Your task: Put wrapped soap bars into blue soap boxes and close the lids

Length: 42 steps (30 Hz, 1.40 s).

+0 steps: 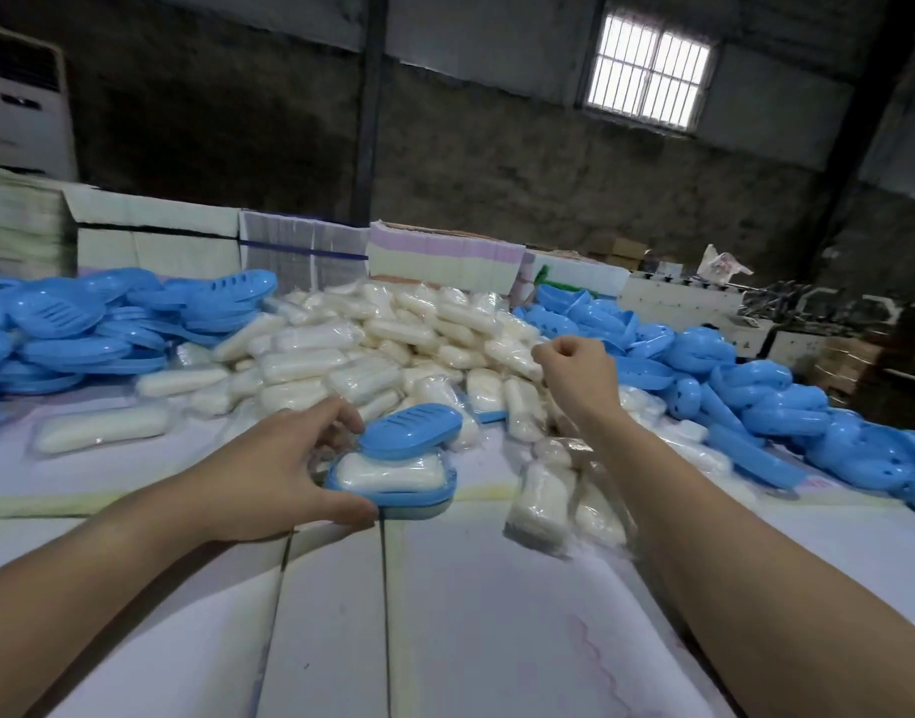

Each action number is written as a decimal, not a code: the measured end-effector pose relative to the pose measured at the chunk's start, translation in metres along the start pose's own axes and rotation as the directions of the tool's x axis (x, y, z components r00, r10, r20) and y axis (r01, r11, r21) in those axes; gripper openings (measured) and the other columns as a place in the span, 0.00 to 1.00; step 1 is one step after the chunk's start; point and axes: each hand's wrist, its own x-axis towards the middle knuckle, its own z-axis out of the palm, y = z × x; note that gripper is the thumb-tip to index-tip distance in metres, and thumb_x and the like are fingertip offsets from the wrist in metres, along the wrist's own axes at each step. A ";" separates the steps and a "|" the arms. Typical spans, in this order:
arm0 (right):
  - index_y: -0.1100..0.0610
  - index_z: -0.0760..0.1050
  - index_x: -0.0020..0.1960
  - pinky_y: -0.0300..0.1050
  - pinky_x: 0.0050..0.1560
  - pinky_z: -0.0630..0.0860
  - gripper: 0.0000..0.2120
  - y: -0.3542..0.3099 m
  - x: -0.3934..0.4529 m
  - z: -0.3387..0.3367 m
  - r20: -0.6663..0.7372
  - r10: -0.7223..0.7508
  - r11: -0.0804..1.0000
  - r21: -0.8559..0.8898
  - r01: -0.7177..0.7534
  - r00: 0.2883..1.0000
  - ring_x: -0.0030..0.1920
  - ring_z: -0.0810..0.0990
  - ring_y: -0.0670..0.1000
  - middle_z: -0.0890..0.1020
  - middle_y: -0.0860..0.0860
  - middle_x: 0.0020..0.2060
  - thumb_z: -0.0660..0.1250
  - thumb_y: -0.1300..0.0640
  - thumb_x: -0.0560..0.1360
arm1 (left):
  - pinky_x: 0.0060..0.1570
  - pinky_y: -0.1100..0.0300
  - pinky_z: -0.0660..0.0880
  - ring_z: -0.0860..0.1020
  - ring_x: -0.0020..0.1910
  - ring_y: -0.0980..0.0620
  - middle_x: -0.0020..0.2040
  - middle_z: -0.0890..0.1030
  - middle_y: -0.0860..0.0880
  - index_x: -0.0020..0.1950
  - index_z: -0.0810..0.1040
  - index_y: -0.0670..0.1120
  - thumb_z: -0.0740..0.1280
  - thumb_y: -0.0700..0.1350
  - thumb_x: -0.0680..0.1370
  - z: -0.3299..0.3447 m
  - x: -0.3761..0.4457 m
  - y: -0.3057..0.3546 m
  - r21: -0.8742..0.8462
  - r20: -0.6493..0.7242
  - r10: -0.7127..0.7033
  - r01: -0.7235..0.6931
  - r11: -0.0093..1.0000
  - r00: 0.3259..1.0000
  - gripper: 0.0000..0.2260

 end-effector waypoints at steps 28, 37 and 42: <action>0.43 0.77 0.59 0.36 0.34 0.74 0.26 -0.048 -0.017 -0.024 0.171 -0.195 0.930 0.346 0.127 0.966 0.41 0.74 0.46 0.74 0.48 0.41 0.58 0.72 0.74 | 0.45 0.67 0.74 0.78 0.52 0.66 0.51 0.81 0.60 0.57 0.70 0.71 0.78 0.67 0.52 -0.005 -0.008 0.010 -0.071 0.089 0.044 -0.038 0.997 0.995 0.36; 0.54 0.83 0.58 0.46 0.40 0.82 0.23 -0.057 -0.068 0.009 0.714 -0.221 0.456 0.678 -0.577 0.665 0.48 0.79 0.56 0.78 0.60 0.57 0.57 0.73 0.74 | 0.47 0.62 0.77 0.78 0.47 0.60 0.50 0.79 0.58 0.53 0.67 0.64 0.80 0.62 0.60 0.000 -0.008 0.011 -0.075 0.054 -0.029 0.033 0.997 0.998 0.30; 0.54 0.83 0.52 0.44 0.34 0.80 0.14 -0.051 -0.073 0.000 0.736 -0.173 0.543 0.626 -0.559 0.655 0.36 0.78 0.52 0.79 0.56 0.47 0.68 0.64 0.69 | 0.51 0.61 0.76 0.77 0.50 0.61 0.51 0.78 0.59 0.57 0.67 0.63 0.76 0.67 0.55 0.001 -0.005 0.008 -0.072 0.054 -0.040 0.043 0.996 0.998 0.35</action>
